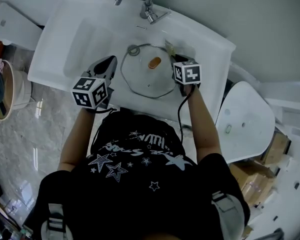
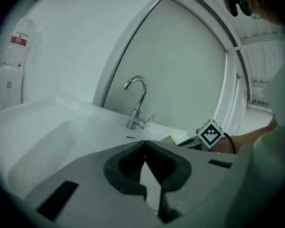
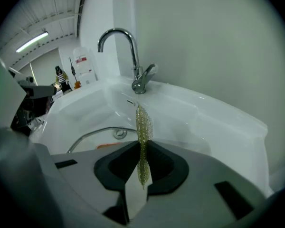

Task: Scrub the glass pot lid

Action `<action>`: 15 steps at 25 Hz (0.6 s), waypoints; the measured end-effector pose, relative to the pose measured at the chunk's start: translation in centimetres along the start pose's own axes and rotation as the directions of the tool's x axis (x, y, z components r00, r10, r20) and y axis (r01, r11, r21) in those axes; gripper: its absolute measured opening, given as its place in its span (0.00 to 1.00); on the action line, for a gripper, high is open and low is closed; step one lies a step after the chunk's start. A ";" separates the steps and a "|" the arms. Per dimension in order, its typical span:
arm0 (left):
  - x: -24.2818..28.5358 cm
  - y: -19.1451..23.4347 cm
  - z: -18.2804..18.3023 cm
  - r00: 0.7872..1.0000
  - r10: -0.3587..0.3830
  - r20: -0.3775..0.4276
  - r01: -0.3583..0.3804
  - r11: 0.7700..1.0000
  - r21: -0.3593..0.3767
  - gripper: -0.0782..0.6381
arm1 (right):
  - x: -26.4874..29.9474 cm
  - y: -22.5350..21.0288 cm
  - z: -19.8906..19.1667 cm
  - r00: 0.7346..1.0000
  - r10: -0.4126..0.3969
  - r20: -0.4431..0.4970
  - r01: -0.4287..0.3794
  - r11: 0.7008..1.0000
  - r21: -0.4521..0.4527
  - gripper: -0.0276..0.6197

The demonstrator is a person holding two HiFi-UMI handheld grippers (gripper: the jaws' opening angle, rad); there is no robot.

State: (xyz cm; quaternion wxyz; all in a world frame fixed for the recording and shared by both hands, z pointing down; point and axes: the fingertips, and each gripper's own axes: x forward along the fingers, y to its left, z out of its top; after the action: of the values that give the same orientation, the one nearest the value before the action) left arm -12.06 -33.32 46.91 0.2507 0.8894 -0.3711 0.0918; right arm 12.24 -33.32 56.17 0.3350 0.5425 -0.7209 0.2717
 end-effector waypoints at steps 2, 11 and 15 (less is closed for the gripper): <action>0.5 0.6 0.0 1.000 -0.011 -0.009 0.011 1.000 -0.003 0.12 | 1.1 -0.1 -0.5 0.998 -0.009 -0.069 0.006 0.999 -0.045 0.13; 2.4 2.6 0.3 0.998 -0.047 -0.044 0.046 0.999 -0.010 0.12 | 5.5 0.0 -1.5 0.952 -0.052 -0.302 0.002 0.987 -0.163 0.13; 2.8 3.2 0.0 0.997 -0.058 -0.059 0.057 0.998 -0.017 0.12 | 7.1 1.1 -1.9 0.929 -0.004 -0.370 -0.045 0.991 -0.122 0.13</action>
State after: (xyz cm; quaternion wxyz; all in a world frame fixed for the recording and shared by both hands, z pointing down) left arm -12.33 -36.95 49.10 0.2711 0.8946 -0.3382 0.1081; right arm 10.17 -35.87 62.82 0.4959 0.4515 -0.6667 0.3252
